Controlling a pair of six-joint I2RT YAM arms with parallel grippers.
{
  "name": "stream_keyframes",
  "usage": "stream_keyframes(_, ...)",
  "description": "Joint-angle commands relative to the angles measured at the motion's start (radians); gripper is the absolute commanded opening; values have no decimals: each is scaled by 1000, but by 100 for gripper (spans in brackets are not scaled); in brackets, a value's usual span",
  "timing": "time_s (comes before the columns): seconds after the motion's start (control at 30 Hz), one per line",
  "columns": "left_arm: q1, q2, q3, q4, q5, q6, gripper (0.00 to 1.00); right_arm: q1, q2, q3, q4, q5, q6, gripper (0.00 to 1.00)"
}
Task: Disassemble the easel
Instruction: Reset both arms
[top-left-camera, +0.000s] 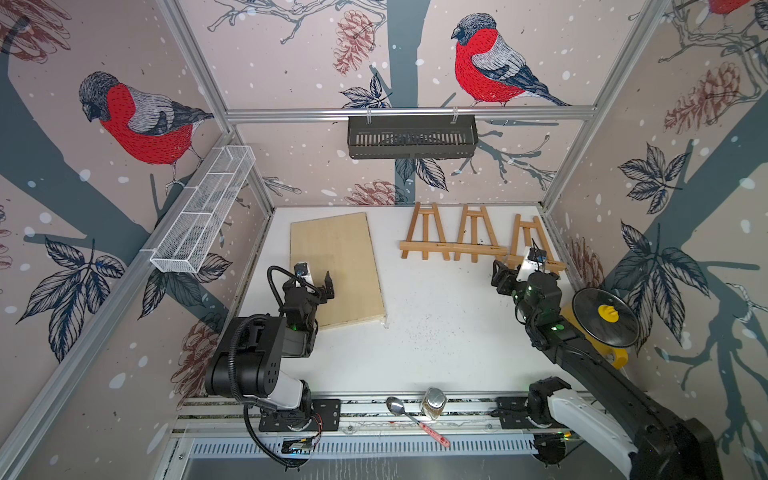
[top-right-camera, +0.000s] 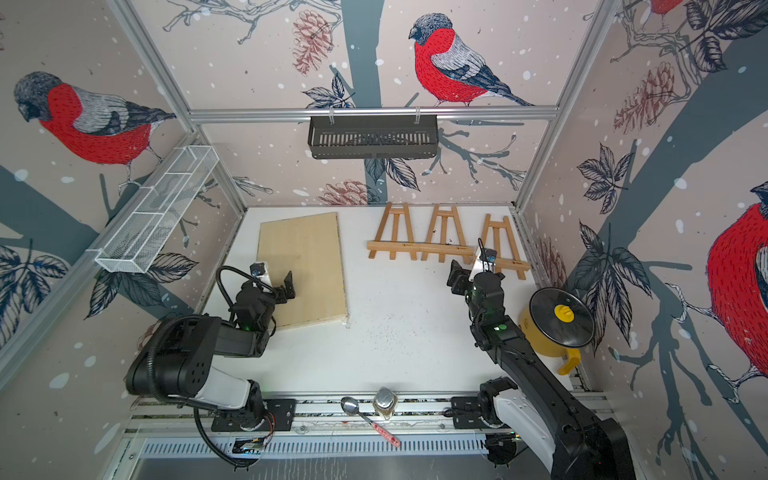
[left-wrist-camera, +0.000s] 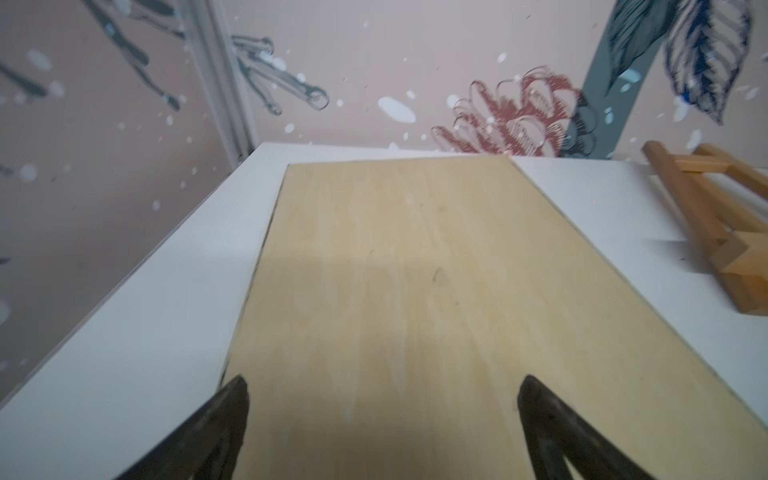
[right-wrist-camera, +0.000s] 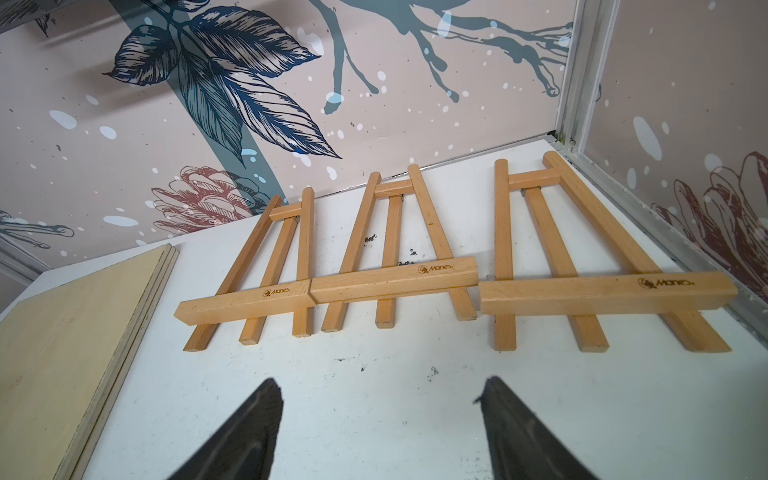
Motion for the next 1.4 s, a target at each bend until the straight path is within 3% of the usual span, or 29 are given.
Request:
stream_keyframes(0.0,2,9,4,45,74,48,99,-4,15,9,9,11,-36,78)
stream_keyframes(0.07,2,13,24,14,50,57,99,-9,31,3,17,17,-41,78)
stream_keyframes(0.13,3,5,68,-90,-48,-24,99,-17,53,-4,35,12,-38,79)
stream_keyframes(0.33,-2,-3,49,-65,-31,-7,99,-30,127,-9,95,-13,-39,79)
stream_keyframes(0.47,-5,9,73,-94,-81,-31,99,-46,161,-8,119,-2,-49,80)
stream_keyframes(0.6,-1,5,69,-92,-74,-30,99,-81,170,-33,182,67,-98,82)
stream_keyframes(0.7,-2,2,64,-84,-76,-28,99,-145,185,-78,286,116,-141,83)
stream_keyframes(0.9,-6,1,61,-80,-78,-25,99,-266,205,-238,570,99,-165,84)
stream_keyframes(1.23,-6,0,61,-81,-78,-25,99,-275,328,-386,1040,6,-241,86)
stream_keyframes(1.37,-6,1,61,-82,-78,-25,99,-275,477,-382,1156,-75,-277,86)
